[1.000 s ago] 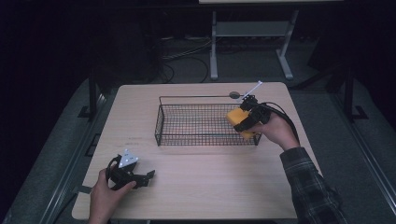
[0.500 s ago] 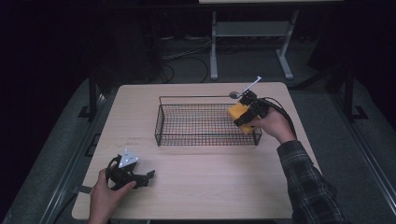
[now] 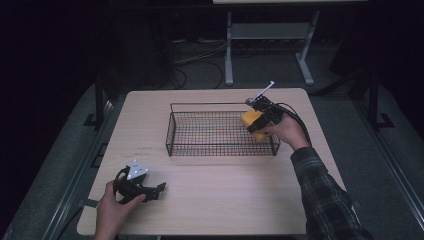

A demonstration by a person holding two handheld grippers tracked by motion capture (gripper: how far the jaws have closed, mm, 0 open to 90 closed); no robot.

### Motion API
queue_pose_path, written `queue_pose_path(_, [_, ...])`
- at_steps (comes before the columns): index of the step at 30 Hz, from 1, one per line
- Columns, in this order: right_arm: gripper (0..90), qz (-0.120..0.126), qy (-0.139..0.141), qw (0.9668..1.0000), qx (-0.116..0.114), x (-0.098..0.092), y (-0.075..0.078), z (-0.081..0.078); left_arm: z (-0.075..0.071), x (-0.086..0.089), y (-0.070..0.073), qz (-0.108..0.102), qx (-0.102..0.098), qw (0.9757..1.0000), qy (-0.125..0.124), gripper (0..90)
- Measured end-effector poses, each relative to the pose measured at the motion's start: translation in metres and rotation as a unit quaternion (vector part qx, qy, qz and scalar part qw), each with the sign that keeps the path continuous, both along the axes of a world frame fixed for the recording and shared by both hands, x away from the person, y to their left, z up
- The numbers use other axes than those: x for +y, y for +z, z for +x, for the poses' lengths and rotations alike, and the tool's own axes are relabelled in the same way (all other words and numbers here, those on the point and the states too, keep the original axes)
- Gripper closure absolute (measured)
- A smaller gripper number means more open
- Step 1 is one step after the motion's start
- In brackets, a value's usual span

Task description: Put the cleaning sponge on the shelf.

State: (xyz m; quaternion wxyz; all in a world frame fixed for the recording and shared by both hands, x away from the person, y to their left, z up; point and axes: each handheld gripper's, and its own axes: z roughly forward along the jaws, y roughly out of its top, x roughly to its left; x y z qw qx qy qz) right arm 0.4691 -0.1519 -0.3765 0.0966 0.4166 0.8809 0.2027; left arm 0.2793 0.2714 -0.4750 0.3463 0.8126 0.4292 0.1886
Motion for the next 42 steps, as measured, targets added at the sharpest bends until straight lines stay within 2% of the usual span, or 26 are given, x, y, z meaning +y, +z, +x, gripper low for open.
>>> queue_pose_path(24, [18.8,-0.004,-0.001,0.9997,0.024,0.002,-0.023,0.005,0.0,0.0,0.0,0.0,0.0,1.0,0.0,12.6])
queue_pose_path(42, [13.4,-0.005,-0.007,0.9995,0.029,0.002,-0.024,0.004,0.0,0.0,0.0,0.0,0.0,1.0,0.0,12.6])
